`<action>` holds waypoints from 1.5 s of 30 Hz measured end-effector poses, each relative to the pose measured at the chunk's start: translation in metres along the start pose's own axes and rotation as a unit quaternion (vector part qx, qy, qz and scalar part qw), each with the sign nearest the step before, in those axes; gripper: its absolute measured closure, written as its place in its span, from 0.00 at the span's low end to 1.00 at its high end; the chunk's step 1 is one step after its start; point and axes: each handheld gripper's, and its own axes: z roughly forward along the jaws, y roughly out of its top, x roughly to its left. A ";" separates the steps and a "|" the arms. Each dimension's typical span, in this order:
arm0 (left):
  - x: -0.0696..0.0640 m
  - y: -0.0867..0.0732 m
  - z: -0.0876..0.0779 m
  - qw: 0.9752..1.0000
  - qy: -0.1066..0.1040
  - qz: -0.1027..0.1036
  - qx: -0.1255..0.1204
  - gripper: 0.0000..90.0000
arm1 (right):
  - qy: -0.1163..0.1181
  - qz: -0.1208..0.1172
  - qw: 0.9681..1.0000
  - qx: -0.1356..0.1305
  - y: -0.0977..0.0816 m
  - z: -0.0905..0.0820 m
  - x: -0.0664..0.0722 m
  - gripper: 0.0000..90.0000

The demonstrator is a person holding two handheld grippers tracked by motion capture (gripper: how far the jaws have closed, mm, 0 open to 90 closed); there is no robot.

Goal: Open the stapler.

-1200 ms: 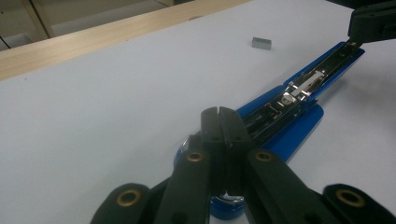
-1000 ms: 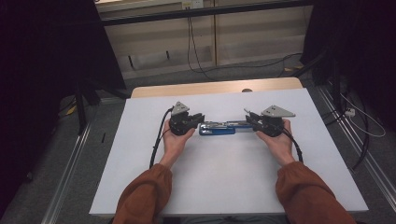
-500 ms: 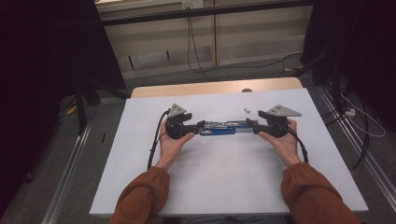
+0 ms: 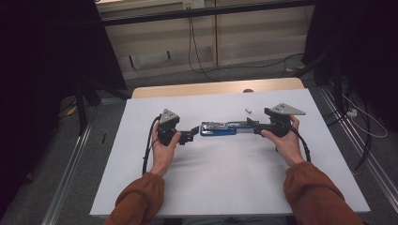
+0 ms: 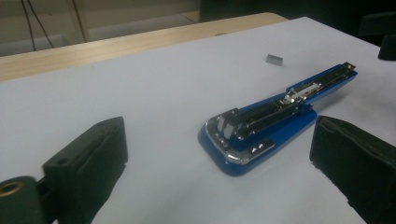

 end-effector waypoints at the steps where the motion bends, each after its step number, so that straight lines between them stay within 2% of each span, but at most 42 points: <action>1: 0.000 -0.002 -0.004 1.000 -0.006 -0.003 0.004 0.04 | -0.001 -0.004 1.000 0.001 0.000 0.000 0.000 0.13; 3: -0.001 -0.007 -0.012 1.000 -0.008 -0.009 0.002 0.04 | -0.003 -0.004 1.000 -0.003 0.002 0.001 0.001 0.11; 5: -0.003 -0.011 -0.020 1.000 0.005 0.009 -0.002 0.05 | 0.002 -0.007 1.000 -0.006 0.003 0.001 0.002 0.11; 7: -0.003 -0.014 -0.028 1.000 0.010 0.017 -0.007 0.05 | 0.006 -0.010 1.000 -0.005 0.004 0.003 0.003 0.10; 9: 0.000 -0.020 -0.036 1.000 -0.006 0.010 -0.015 0.05 | 0.006 -0.016 1.000 -0.002 0.004 0.004 0.003 0.11; 12: 0.001 -0.026 -0.044 1.000 0.006 0.013 -0.011 0.05 | 0.007 -0.017 1.000 0.000 0.004 0.004 0.002 0.13; 16: 0.000 -0.030 -0.054 1.000 0.006 0.007 -0.011 0.05 | 0.011 -0.015 1.000 0.004 0.004 0.003 0.000 0.10; 23: -0.012 -0.035 -0.075 1.000 0.009 0.015 -0.023 0.05 | 0.005 -0.016 1.000 0.011 0.007 0.001 -0.002 0.08; 26: -0.018 -0.037 -0.084 0.999 0.030 0.030 -0.029 0.06 | 0.002 -0.018 1.000 0.017 0.008 0.004 -0.003 0.09; 28: -0.019 -0.039 -0.089 0.999 0.024 0.018 -0.037 0.06 | 0.000 -0.016 1.000 0.021 0.009 0.008 -0.003 0.09; 29: -0.019 -0.041 -0.093 0.999 0.013 0.002 -0.039 0.06 | 0.000 -0.017 1.000 0.021 0.010 0.009 -0.004 0.09; 31: -0.017 -0.044 -0.099 0.999 0.008 -0.013 -0.040 0.06 | 0.003 -0.010 1.000 0.019 0.010 0.013 -0.002 0.09; 33: -0.016 -0.048 -0.104 0.999 0.017 -0.023 -0.034 0.06 | 0.008 -0.026 0.999 0.035 0.010 0.017 0.001 0.10; 36: -0.013 -0.055 -0.111 0.999 0.022 -0.040 -0.027 0.07 | 0.010 -0.025 0.999 0.039 0.012 0.019 0.000 0.09; 38: -0.013 -0.058 -0.114 0.998 0.033 -0.039 -0.024 0.07 | 0.010 -0.019 0.999 0.048 0.017 0.020 -0.003 0.09; 45: -0.014 -0.064 -0.127 0.998 0.031 -0.047 -0.030 0.06 | 0.003 -0.025 0.998 0.063 0.033 0.029 -0.012 0.09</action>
